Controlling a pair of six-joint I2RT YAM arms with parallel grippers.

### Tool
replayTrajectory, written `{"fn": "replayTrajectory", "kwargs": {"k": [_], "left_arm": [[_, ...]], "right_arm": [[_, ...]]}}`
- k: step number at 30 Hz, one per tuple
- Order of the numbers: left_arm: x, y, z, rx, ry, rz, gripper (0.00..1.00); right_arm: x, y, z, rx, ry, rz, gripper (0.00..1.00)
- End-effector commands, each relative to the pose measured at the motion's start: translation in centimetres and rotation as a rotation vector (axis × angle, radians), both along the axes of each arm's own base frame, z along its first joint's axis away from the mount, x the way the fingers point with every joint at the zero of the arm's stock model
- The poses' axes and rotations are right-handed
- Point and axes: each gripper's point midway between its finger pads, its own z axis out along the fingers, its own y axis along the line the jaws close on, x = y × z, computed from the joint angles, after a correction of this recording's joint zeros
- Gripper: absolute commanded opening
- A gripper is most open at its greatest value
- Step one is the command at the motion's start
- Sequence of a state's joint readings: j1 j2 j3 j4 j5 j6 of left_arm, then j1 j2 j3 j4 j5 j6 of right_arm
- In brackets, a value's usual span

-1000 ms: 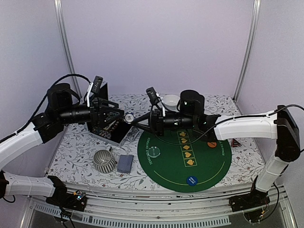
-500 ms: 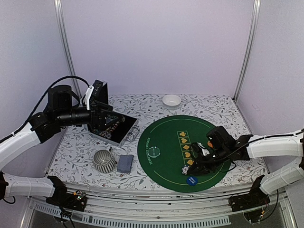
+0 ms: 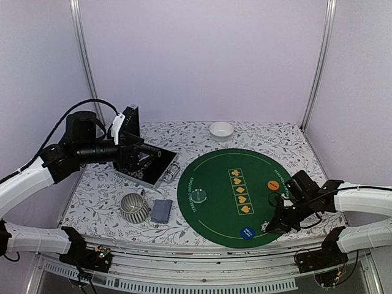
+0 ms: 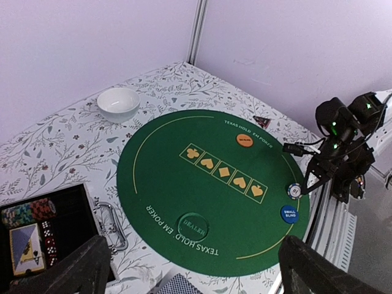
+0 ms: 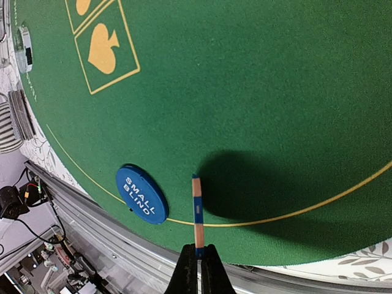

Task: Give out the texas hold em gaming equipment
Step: Place the poker chip at position 2.

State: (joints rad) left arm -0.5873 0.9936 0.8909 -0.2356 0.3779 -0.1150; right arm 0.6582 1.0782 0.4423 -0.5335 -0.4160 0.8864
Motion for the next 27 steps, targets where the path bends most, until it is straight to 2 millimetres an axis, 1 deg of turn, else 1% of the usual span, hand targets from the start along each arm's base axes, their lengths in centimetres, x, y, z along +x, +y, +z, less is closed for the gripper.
{"fn": "replayTrajectory", "kwargs": {"k": [1, 4, 6, 10, 11, 12, 13, 15, 18, 21, 22, 24, 25, 27], "left_arm": [[0.6, 0.5, -0.1, 0.039, -0.01, 0.026, 0.98], [0.8, 0.6, -0.2, 0.044, -0.014, 0.033, 0.98], [0.9, 0.7, -0.3, 0.049, -0.014, 0.038, 0.98], [1.2, 0.8, -0.4, 0.055, -0.011, 0.056, 0.98], [1.3, 0.9, -0.3, 0.055, -0.012, 0.059, 0.98], [1.3, 0.9, -0.2, 0.056, -0.015, 0.063, 0.98], [1.4, 1.0, -0.1, 0.059, -0.017, 0.066, 0.98], [1.6, 1.0, 0.0, 0.066, -0.023, 0.073, 0.98], [2.0, 1.1, -0.1, 0.08, -0.025, 0.085, 0.98], [2.4, 1.4, -0.3, 0.105, -0.018, 0.108, 0.98], [2.6, 1.7, -0.5, 0.122, -0.016, 0.123, 0.98], [3.2, 2.7, -1.2, 0.181, -0.007, 0.178, 0.98], [3.5, 3.5, -2.0, 0.228, 0.016, 0.211, 0.98], [4.7, 5.6, -3.3, 0.31, 0.063, 0.297, 0.98]], "right_arm": [[0.1, -0.8, -0.7, -0.029, 0.016, -0.005, 0.02], [0.4, 0.3, 0.5, 0.032, -0.002, 0.03, 0.02], [0.3, 0.5, 0.6, 0.047, 0.01, 0.038, 0.02], [-0.3, 0.6, 0.1, 0.052, 0.046, 0.06, 0.02], [-0.3, 0.6, 0.1, 0.054, 0.052, 0.062, 0.06], [-0.4, 0.5, 0.2, 0.045, 0.055, 0.059, 0.16], [-0.2, 0.1, 0.3, 0.017, 0.049, 0.052, 0.29], [0.6, -1.4, 0.7, -0.088, 0.024, 0.024, 0.4], [2.2, -3.3, 3.5, -0.218, -0.046, -0.018, 0.56], [4.2, -3.9, 6.7, -0.274, -0.132, -0.04, 0.66], [4.9, -3.8, 7.8, -0.283, -0.165, -0.034, 0.68], [6.8, -3.0, 10.2, -0.27, -0.251, -0.002, 0.72], [7.8, -2.3, 11.5, -0.251, -0.3, 0.01, 0.73], [9.9, -0.3, 14.4, -0.193, -0.419, 0.045, 0.75]]}}
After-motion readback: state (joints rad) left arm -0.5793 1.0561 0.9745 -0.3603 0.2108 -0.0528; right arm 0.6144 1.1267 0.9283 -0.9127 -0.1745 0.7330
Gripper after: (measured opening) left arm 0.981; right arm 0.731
